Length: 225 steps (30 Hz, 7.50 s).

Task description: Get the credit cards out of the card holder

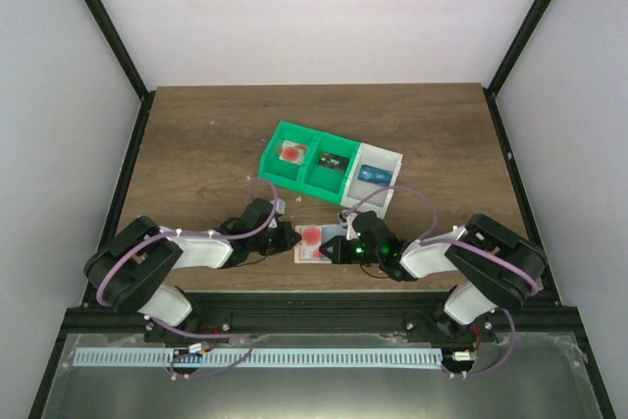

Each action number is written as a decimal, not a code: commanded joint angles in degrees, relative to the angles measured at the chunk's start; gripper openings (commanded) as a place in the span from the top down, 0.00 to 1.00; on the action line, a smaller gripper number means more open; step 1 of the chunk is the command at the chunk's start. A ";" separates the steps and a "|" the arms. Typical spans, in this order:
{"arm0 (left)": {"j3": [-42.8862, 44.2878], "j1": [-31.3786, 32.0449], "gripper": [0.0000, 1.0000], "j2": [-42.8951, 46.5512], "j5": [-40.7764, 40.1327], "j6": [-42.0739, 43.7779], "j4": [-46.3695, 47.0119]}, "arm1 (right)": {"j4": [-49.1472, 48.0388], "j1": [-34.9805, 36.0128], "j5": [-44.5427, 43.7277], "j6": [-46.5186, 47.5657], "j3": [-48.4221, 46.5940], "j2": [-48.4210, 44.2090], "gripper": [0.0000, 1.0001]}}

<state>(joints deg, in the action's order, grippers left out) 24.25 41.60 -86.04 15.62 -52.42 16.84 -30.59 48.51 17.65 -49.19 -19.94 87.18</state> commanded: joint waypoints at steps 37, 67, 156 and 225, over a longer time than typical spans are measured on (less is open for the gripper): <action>-1.80 0.39 1.00 -2.99 -0.70 -0.39 -0.43 | -1.19 -5.48 1.95 0.54 7.73 -11.46 0.99; 0.29 0.25 0.67 3.86 2.46 -3.46 -0.66 | 12.86 -6.15 -2.50 3.78 10.50 -29.32 0.99; 3.90 5.68 1.00 -0.96 -1.04 2.90 -4.08 | -5.88 -1.31 7.21 -14.67 13.85 -14.57 0.99; 2.89 25.02 0.57 46.64 -12.37 100.53 -20.61 | 11.65 -14.12 46.38 -35.85 -3.21 -37.21 1.00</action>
<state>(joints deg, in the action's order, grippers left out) 27.51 66.43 -37.45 3.79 45.67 -3.92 -16.97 34.94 63.20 -84.95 -22.63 49.95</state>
